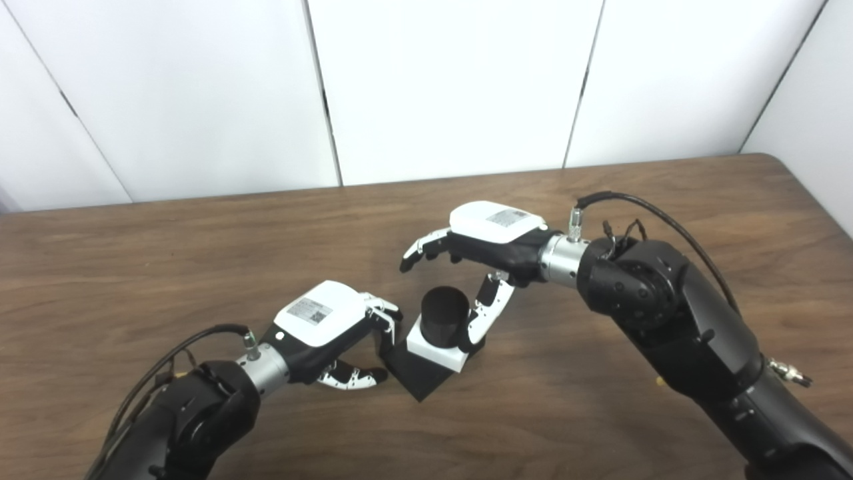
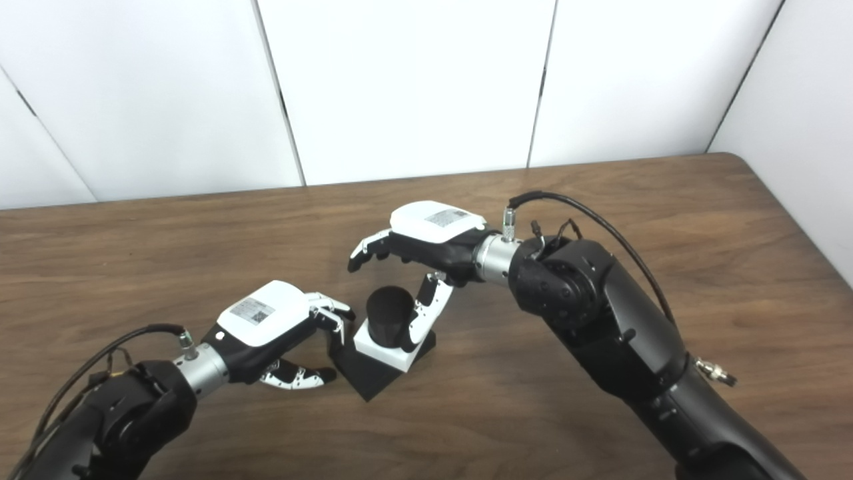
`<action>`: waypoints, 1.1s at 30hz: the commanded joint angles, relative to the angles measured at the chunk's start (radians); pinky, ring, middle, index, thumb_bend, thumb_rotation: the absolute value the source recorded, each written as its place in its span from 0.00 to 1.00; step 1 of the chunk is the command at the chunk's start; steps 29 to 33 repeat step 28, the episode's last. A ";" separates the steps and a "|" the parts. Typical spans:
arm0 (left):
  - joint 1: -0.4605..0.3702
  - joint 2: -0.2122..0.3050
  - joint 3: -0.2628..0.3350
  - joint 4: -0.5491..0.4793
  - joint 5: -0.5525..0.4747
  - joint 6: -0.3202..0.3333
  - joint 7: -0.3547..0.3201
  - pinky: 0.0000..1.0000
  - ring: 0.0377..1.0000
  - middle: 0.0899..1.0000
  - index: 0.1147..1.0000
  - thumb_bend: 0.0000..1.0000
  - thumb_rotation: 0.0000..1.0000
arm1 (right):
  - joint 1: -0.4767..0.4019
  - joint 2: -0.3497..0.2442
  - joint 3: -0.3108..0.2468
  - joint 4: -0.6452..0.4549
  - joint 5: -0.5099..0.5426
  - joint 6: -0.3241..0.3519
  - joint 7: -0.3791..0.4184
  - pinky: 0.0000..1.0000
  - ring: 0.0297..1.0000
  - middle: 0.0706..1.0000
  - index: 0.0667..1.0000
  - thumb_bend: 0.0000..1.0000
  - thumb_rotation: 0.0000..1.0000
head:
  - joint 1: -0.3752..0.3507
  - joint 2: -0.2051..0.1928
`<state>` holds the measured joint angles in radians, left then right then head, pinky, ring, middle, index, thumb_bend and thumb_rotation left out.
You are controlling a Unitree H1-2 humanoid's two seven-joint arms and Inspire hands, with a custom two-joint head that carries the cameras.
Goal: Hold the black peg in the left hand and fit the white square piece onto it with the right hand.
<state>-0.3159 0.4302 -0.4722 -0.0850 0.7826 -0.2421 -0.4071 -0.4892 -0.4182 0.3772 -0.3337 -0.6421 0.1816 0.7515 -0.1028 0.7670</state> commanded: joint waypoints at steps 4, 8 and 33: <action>0.003 0.000 -0.021 0.007 0.002 -0.008 -0.029 0.65 0.80 0.79 0.41 0.52 0.07 | -0.035 -0.014 -0.019 -0.031 0.000 0.000 -0.012 0.66 0.80 0.81 0.77 0.93 0.25 | 0.000 0.003; 0.003 -0.001 -0.021 0.007 0.005 -0.009 -0.027 0.66 0.79 0.80 0.41 0.52 0.07 | -0.034 -0.018 -0.022 -0.035 0.001 0.002 -0.012 0.66 0.80 0.82 0.77 0.92 0.27 | 0.001 0.003; 0.005 -0.016 -0.007 0.018 0.012 -0.008 0.016 0.64 0.77 0.78 0.41 0.52 0.07 | -0.015 -0.066 -0.192 -0.050 0.067 0.006 -0.093 0.65 0.78 0.82 0.78 0.85 0.30 | -0.003 0.005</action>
